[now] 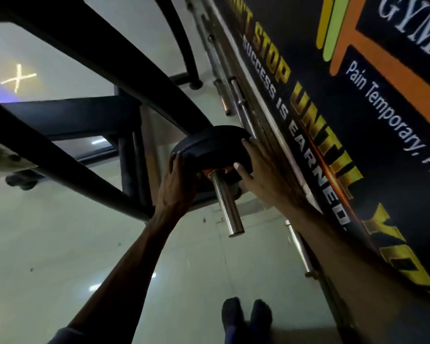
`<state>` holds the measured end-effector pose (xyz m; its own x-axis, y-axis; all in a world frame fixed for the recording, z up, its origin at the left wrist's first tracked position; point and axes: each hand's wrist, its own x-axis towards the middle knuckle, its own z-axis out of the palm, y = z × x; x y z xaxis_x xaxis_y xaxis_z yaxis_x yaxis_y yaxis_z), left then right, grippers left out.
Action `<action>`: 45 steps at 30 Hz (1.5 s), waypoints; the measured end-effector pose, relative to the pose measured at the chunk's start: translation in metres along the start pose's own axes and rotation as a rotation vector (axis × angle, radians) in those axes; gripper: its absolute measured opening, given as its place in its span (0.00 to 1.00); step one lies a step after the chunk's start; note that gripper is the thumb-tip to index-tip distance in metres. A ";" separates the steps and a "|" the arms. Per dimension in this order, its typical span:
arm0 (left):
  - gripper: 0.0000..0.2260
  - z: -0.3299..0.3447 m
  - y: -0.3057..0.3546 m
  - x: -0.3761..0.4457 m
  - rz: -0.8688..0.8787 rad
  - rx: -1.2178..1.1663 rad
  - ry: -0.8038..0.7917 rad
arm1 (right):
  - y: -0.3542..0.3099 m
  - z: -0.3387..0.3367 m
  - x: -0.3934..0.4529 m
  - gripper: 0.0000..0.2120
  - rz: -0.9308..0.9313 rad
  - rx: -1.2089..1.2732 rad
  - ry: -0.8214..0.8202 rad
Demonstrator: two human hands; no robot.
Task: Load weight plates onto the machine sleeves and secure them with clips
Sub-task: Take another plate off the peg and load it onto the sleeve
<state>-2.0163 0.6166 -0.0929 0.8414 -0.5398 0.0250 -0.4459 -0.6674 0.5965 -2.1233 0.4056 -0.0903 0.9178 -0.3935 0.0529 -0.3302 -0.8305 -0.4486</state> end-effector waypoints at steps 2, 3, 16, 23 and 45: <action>0.28 0.015 -0.008 0.007 -0.007 0.000 0.003 | 0.011 0.015 0.018 0.33 0.006 -0.014 -0.031; 0.29 0.022 -0.013 0.008 -0.016 0.011 0.006 | 0.015 0.022 0.024 0.34 0.006 -0.011 -0.049; 0.19 0.034 -0.050 0.021 0.036 0.016 0.095 | 0.066 0.047 0.069 0.27 -0.144 0.247 -0.054; 0.23 0.029 -0.050 0.018 0.044 -0.156 0.009 | 0.069 0.057 0.069 0.27 -0.147 0.333 -0.072; 0.16 0.029 -0.018 -0.183 0.048 -0.272 -0.056 | 0.026 0.013 -0.176 0.32 0.044 0.449 0.006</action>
<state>-2.1708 0.7126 -0.1312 0.8000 -0.5998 0.0183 -0.3797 -0.4822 0.7895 -2.2901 0.4584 -0.1230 0.9031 -0.4284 0.0300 -0.2394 -0.5601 -0.7931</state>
